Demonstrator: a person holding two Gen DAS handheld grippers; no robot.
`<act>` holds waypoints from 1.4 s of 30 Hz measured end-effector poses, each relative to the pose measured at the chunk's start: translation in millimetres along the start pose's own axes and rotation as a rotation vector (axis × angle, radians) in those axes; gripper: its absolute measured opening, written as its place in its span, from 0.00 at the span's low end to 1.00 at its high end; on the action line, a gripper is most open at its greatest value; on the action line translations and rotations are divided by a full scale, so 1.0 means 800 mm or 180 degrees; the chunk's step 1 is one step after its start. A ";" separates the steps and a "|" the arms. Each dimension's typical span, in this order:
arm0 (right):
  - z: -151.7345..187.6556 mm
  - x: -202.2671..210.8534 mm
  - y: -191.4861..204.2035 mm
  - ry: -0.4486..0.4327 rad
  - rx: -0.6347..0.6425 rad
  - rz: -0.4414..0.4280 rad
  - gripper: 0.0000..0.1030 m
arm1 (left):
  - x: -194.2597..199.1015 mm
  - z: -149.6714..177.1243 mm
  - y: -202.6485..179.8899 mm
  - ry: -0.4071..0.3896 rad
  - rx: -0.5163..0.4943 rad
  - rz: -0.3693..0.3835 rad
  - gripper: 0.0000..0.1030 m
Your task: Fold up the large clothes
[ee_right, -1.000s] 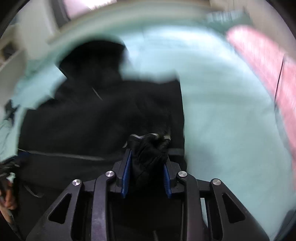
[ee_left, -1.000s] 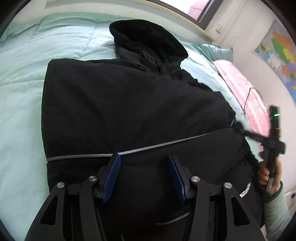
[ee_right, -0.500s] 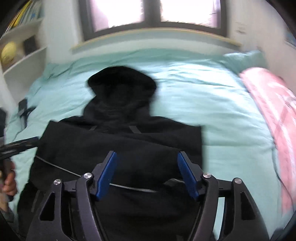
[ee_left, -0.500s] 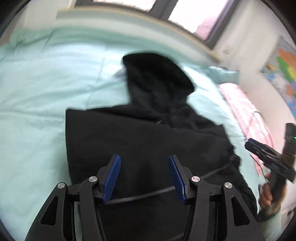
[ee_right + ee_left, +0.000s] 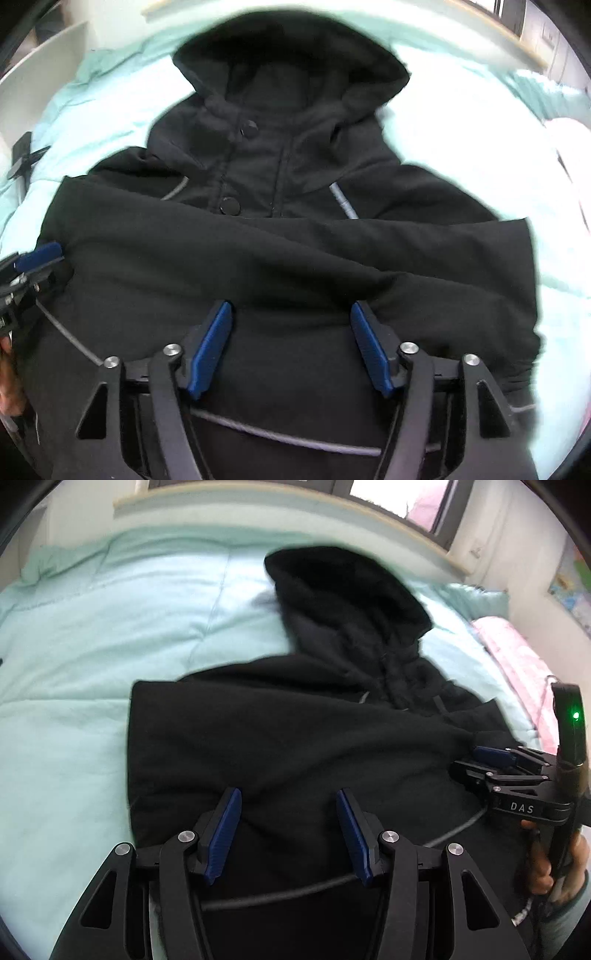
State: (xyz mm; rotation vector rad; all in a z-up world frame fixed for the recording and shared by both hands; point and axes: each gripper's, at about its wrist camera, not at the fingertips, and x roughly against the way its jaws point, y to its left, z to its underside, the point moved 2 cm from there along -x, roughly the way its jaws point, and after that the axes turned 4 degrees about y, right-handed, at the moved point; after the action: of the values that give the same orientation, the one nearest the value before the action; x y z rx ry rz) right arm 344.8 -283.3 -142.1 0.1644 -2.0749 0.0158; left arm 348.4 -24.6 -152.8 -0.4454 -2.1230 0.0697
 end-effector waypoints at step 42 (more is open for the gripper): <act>0.137 0.029 -0.055 -0.0502 -0.0327 0.0253 0.65 | 0.010 0.098 0.011 -0.0260 0.0179 0.0150 0.54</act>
State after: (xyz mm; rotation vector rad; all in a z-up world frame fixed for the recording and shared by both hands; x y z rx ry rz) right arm 244.2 -338.4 -177.8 0.0206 -2.2330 -0.0570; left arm 282.9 -4.1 -192.2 -0.4663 -2.1850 0.1767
